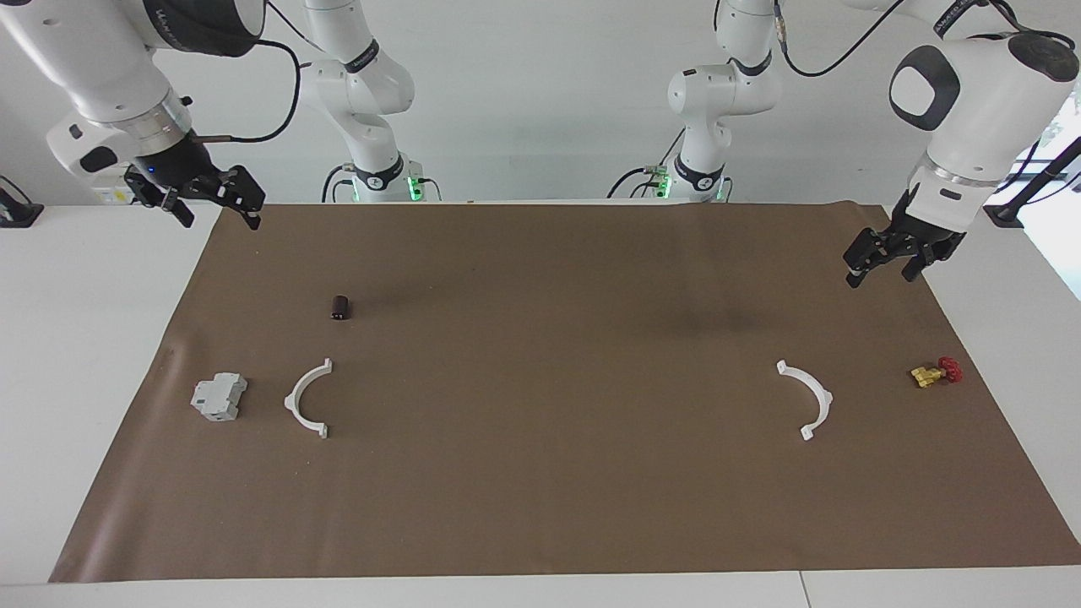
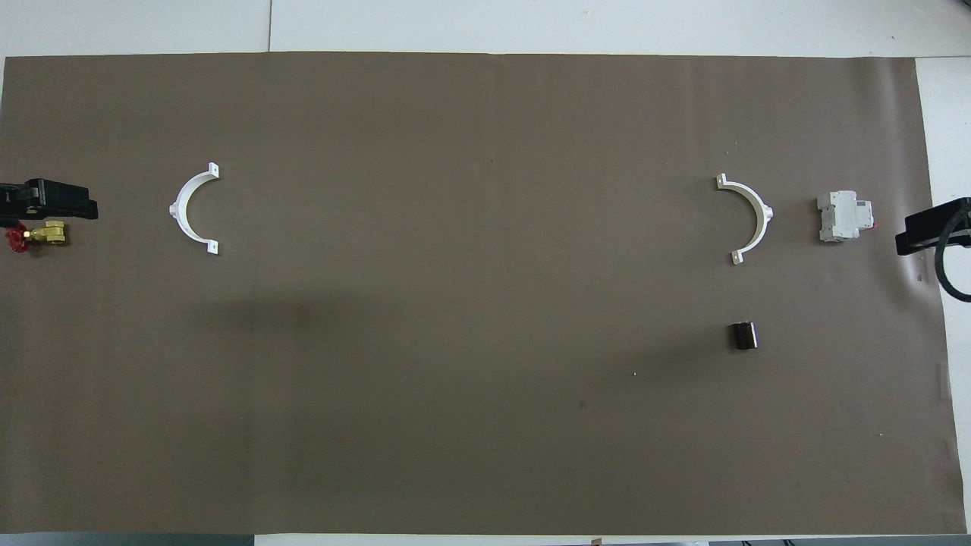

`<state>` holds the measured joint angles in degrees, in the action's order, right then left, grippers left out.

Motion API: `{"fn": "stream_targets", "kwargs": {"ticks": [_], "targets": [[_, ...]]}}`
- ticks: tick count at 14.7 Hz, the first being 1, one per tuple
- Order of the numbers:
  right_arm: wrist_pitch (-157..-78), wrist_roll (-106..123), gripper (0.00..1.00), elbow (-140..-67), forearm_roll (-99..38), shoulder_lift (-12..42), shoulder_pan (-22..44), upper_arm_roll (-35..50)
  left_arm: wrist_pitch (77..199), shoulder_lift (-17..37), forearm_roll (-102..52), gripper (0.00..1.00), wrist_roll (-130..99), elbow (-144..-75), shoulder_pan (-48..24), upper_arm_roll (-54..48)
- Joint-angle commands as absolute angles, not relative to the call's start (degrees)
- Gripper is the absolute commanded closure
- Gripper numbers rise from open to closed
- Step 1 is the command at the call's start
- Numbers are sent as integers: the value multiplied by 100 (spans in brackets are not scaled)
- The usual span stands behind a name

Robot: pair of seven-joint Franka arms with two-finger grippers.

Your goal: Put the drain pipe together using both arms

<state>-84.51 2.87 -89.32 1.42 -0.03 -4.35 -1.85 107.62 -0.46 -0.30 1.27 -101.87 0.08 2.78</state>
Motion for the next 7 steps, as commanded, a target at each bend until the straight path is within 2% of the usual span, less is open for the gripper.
{"fn": "stream_targets", "kwargs": {"ticks": [1,7], "targets": [[-8473,290,0,-8859,97,26,-501,-132,10758,-158,-53,0,193,-10248,-35,299],[-8473,308,0,-8868,97,53,-501,-132,10705,-167,-53,0,193,-10265,-35,299]]}}
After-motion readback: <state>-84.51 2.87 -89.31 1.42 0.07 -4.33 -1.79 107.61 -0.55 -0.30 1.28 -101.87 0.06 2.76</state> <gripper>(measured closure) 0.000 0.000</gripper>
